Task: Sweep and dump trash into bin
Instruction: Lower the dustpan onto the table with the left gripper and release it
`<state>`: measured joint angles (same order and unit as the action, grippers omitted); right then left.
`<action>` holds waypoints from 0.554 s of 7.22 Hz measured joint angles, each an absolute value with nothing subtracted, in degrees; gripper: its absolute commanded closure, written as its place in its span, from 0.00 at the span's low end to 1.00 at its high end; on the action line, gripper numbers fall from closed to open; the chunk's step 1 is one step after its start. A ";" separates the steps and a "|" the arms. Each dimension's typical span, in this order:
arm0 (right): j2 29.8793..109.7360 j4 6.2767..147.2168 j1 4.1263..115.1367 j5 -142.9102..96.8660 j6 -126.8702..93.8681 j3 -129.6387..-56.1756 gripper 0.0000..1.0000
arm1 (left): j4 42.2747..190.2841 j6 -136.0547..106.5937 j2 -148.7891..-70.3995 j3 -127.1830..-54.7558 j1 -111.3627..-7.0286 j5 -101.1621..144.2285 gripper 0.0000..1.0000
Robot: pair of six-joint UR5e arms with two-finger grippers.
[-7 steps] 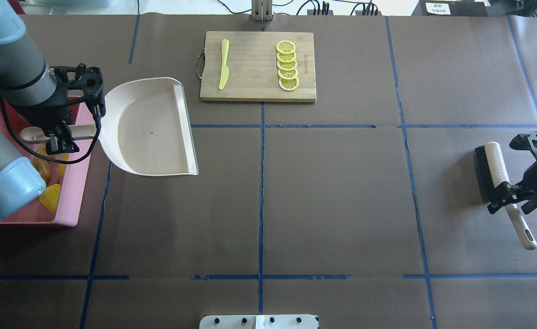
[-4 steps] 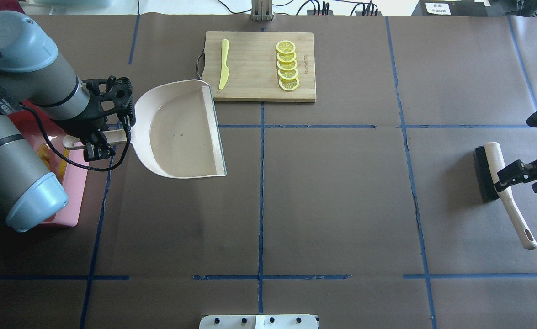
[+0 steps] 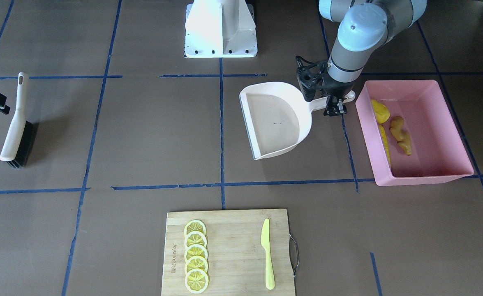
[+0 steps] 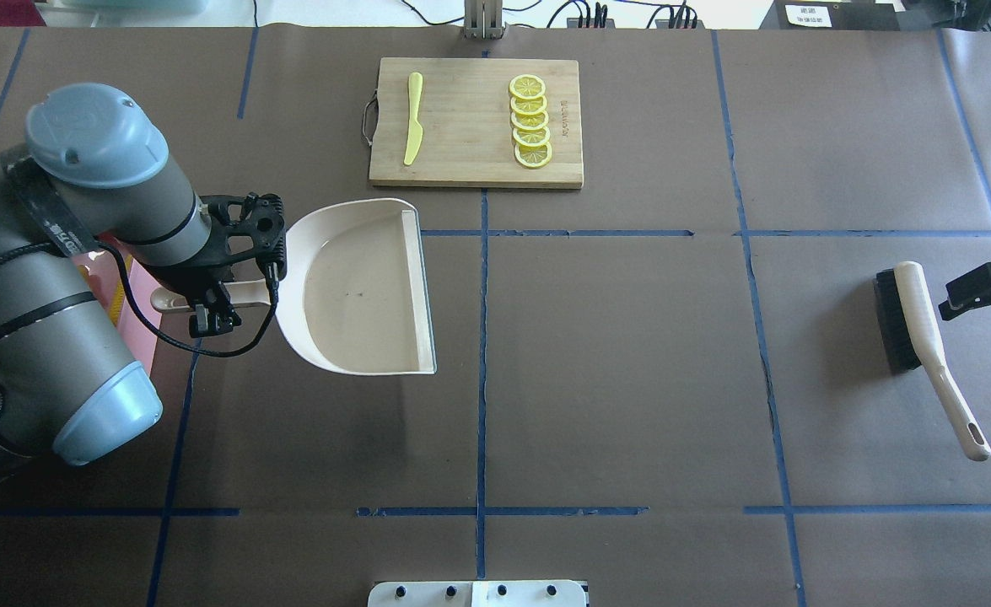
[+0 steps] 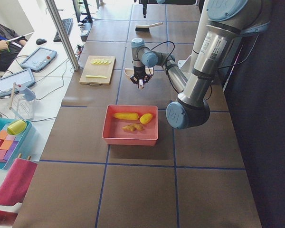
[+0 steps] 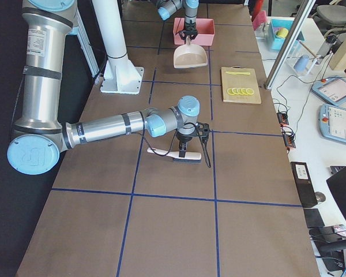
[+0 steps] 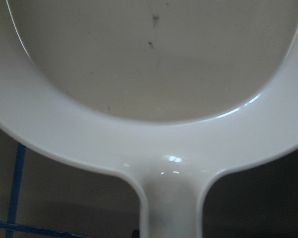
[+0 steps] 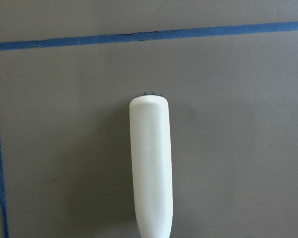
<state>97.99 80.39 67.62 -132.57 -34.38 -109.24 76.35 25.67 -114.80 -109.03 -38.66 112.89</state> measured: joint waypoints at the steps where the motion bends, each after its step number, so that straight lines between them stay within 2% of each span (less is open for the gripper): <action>1: 97.94 80.41 68.56 -132.51 -34.45 -109.29 0.00 | 76.39 26.85 -116.07 -107.40 -37.43 110.20 0.94; 2: 97.78 80.41 68.96 -132.36 -34.50 -109.35 0.00 | 76.43 27.58 -117.39 -105.95 -36.49 108.84 0.94; 4: 97.60 80.42 69.13 -132.21 -34.54 -109.39 0.00 | 76.91 27.94 -119.34 -103.46 -35.20 108.11 0.87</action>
<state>97.60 80.42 69.13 -132.21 -34.54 -109.39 76.91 27.94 -119.34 -103.46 -35.20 108.11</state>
